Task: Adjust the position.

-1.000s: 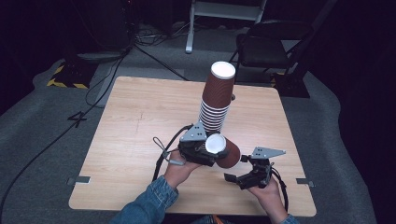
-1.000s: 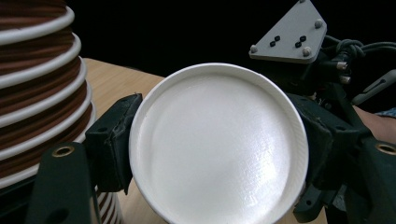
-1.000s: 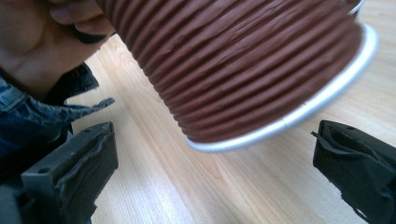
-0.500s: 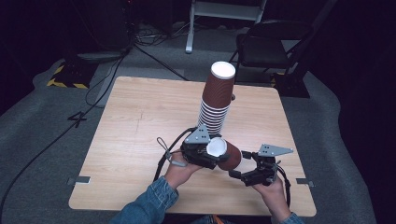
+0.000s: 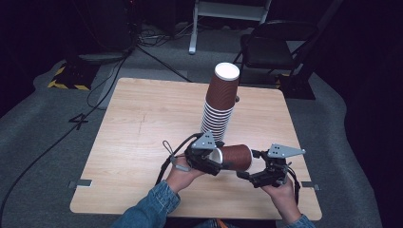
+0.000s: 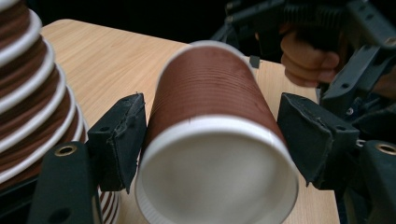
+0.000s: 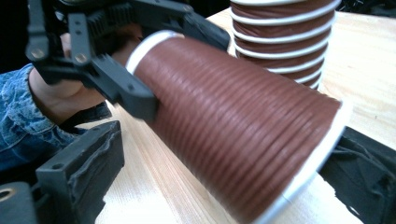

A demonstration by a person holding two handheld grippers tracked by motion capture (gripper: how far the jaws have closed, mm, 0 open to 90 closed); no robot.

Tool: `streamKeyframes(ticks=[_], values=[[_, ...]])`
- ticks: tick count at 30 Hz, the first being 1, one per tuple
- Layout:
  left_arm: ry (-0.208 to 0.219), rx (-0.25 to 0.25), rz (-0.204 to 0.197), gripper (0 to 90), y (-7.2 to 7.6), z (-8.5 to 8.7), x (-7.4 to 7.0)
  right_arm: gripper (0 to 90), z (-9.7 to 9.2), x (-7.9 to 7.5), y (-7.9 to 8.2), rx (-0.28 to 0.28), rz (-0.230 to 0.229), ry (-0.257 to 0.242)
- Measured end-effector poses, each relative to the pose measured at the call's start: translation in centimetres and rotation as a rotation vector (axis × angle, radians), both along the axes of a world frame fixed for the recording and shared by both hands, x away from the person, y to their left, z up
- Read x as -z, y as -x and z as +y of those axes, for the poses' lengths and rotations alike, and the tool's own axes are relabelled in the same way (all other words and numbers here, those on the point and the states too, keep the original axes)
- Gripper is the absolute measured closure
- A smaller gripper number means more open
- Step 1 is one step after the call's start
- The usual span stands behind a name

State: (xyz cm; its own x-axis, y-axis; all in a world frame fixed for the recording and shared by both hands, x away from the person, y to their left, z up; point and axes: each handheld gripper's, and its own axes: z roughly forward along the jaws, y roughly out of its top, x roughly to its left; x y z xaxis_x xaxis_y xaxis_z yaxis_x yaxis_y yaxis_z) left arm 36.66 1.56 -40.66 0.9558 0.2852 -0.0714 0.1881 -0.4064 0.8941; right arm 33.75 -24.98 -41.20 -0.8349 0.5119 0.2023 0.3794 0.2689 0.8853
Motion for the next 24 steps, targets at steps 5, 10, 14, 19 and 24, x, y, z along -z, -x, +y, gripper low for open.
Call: streamKeyframes(ticks=[5,10,14,19,24], values=[[0.019,0.013,0.016,27.4,-0.1,0.2,0.2,4.0,0.5,-0.8,0.1,-0.013,-0.032,0.029],[0.046,0.017,0.032,27.9,-0.2,0.5,0.3,4.8,0.4,-0.8,0.0,-0.015,-0.031,0.027],[0.082,0.011,0.031,28.0,-0.3,1.1,0.3,2.6,0.0,-0.6,-0.1,0.015,-0.028,0.012],[0.151,0.013,0.029,28.0,-0.3,1.9,-0.2,0.1,-0.7,0.4,-0.1,0.029,-0.002,0.007],[0.208,0.03,0.031,28.0,-0.2,2.2,-0.6,0.0,-0.4,2.0,-0.3,-0.001,0.056,-0.021]])
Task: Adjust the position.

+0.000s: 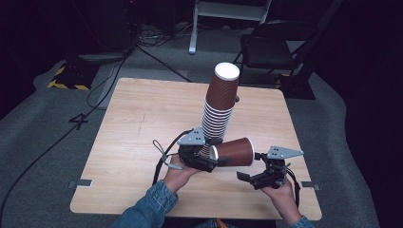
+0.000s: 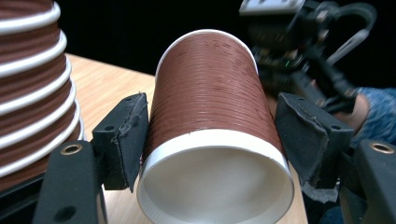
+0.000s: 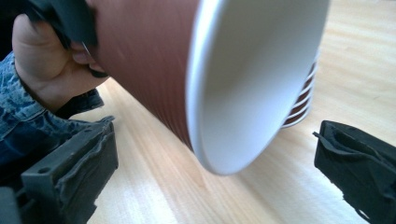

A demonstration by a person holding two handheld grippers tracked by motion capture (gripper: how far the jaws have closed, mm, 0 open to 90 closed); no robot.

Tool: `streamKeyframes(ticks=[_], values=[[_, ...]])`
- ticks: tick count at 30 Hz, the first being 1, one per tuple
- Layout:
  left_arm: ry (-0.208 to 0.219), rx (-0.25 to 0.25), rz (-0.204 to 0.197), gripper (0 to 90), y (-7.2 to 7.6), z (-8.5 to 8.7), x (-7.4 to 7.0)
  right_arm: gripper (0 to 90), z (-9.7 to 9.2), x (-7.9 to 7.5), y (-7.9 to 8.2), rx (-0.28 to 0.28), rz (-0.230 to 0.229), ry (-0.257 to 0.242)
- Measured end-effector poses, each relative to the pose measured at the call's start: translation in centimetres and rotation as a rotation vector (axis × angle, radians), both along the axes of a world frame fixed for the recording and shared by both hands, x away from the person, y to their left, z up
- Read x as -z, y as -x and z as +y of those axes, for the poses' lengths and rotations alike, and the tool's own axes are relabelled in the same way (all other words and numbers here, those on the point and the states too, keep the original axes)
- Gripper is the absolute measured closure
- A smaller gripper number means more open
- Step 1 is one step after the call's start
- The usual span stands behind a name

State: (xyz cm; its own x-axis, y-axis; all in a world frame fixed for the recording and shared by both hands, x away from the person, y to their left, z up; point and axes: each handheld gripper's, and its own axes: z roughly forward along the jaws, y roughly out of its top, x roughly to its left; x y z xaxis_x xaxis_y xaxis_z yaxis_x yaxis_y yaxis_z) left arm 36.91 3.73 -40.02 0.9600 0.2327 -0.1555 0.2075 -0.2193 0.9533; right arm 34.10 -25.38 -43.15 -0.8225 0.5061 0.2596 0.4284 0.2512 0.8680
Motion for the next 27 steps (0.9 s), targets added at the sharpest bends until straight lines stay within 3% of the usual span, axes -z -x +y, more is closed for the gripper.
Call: streamKeyframes(ticks=[5,7,13,16,23,27], values=[[0.059,0.021,0.0,28.0,0.0,0.2,-0.2,0.0,0.8,0.6,-0.4,-0.03,0.025,-0.022],[0.056,0.024,-0.001,28.0,0.0,0.1,-0.2,0.0,1.1,0.8,-0.6,-0.047,0.04,-0.043],[0.046,0.032,-0.001,27.8,0.0,0.1,0.1,0.3,1.0,0.2,-0.8,-0.069,0.029,-0.11],[0.016,0.038,-0.007,27.8,0.1,-0.2,0.2,0.3,0.3,-0.2,-0.8,-0.055,0.016,-0.135],[-0.069,0.048,-0.023,28.1,0.3,-1.2,0.7,1.0,-0.4,-1.0,-0.6,-0.021,-0.021,-0.125],[-0.097,0.052,-0.038,28.3,0.5,-1.8,1.0,2.1,-0.5,-1.6,-0.6,-0.022,-0.04,-0.127]])
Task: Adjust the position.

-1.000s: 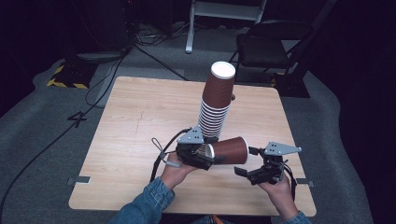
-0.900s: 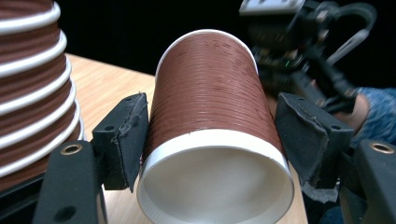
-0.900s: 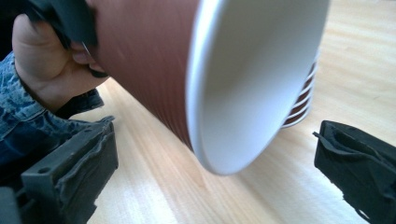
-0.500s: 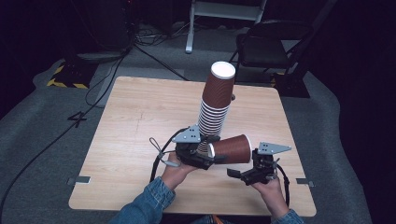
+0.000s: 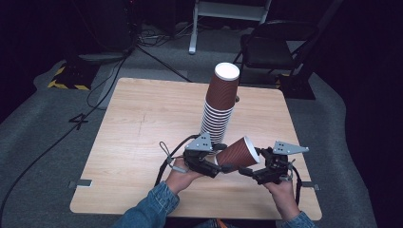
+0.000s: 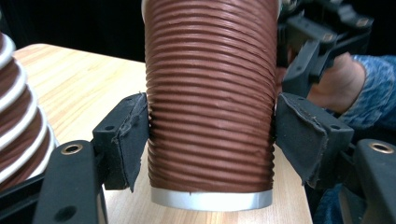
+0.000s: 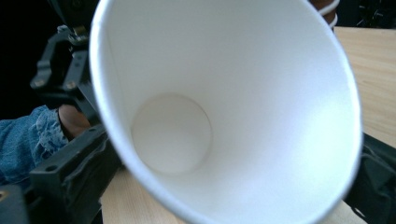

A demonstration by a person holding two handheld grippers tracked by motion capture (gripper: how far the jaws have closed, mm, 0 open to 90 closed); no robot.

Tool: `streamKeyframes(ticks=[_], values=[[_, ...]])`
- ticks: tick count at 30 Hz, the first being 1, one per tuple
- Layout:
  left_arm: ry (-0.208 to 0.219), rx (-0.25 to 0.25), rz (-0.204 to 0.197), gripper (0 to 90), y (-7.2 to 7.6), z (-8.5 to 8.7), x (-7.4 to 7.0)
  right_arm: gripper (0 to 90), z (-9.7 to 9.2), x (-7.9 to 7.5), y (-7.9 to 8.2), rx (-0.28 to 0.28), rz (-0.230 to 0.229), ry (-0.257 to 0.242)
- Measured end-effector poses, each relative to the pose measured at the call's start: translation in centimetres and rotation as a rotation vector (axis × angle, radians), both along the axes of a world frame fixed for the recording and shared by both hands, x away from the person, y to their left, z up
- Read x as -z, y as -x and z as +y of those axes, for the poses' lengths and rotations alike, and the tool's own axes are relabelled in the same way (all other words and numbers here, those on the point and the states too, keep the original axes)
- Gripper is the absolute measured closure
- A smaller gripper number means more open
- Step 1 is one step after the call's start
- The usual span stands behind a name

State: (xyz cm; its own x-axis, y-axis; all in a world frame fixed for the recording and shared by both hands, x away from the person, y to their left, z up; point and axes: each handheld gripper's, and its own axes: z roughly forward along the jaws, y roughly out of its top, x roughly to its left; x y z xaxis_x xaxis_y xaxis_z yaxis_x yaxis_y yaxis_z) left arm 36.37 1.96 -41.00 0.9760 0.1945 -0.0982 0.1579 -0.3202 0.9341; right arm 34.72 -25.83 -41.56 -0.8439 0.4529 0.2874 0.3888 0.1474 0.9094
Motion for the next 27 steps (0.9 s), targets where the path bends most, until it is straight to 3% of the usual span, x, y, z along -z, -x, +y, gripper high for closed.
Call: streamKeyframes(ticks=[7,11,20,21,24,27], values=[[-0.024,0.009,-0.006,28.6,0.2,-0.3,0.3,11.6,0.5,-0.6,0.1,-0.017,-0.024,0.017],[-0.036,0.006,-0.009,29.6,0.2,-0.4,0.5,13.3,0.8,-1.2,0.2,-0.005,-0.052,0.052],[-0.034,0.011,0.016,29.6,0.0,0.1,0.3,15.4,1.0,-1.8,0.2,-0.007,-0.051,0.08],[-0.048,0.002,0.016,30.7,-0.1,0.3,0.2,15.5,1.0,-2.1,0.2,-0.006,-0.057,0.079],[-0.061,-0.005,0.033,23.9,-0.2,0.7,0.2,15.5,0.7,-2.6,0.0,-0.005,-0.065,0.078],[-0.08,-0.018,0.03,21.4,-0.1,1.3,0.2,15.5,0.5,-3.4,-0.1,0.013,-0.085,0.11]])
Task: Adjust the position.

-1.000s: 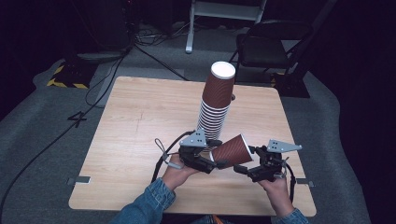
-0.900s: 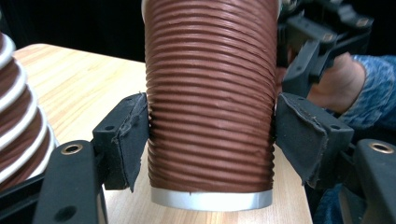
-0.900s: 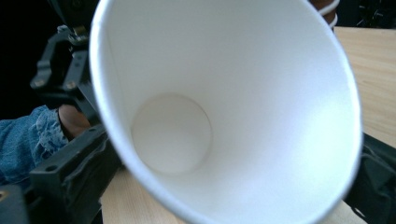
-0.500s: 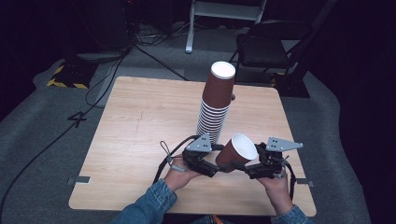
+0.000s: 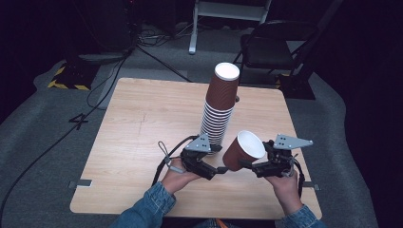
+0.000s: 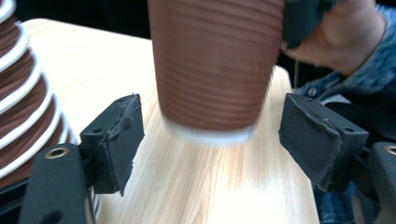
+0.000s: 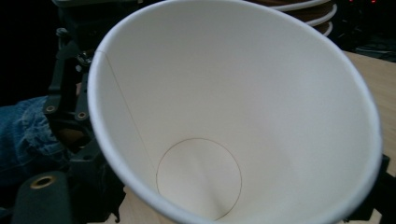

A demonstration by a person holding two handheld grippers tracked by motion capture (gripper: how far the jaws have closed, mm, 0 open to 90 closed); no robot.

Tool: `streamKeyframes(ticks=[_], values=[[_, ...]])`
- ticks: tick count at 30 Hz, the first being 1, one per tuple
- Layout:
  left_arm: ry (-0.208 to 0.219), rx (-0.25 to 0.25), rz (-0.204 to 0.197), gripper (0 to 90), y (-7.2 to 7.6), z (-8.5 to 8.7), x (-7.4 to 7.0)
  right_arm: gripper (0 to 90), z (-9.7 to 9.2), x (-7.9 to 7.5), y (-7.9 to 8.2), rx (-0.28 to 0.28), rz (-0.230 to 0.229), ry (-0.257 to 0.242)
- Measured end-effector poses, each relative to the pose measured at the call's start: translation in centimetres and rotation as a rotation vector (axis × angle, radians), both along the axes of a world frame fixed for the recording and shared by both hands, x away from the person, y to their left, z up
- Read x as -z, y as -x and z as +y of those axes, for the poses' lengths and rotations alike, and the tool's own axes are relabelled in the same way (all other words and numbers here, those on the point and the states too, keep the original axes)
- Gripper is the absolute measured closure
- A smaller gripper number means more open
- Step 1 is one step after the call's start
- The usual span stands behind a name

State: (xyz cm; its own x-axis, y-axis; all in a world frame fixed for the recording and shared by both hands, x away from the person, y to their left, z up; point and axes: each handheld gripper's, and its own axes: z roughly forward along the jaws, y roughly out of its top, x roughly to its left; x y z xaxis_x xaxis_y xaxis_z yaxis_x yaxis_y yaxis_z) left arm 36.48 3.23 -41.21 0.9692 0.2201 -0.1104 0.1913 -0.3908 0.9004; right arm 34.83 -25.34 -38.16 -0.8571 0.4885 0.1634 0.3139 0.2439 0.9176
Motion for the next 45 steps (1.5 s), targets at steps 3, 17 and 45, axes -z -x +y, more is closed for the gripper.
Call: streamKeyframes(ticks=[3,17,45], values=[[-0.002,-0.014,0.012,19.6,0.0,0.8,0.0,15.4,-0.4,-1.0,-0.4,0.029,-0.019,0.04],[-0.019,-0.13,0.072,18.2,-0.8,5.2,1.4,14.7,-3.4,-3.0,-5.0,0.258,-0.011,0.202],[-0.202,-0.413,0.116,16.7,-3.5,12.4,5.6,13.6,-5.3,1.3,-12.7,0.432,0.082,0.339]])
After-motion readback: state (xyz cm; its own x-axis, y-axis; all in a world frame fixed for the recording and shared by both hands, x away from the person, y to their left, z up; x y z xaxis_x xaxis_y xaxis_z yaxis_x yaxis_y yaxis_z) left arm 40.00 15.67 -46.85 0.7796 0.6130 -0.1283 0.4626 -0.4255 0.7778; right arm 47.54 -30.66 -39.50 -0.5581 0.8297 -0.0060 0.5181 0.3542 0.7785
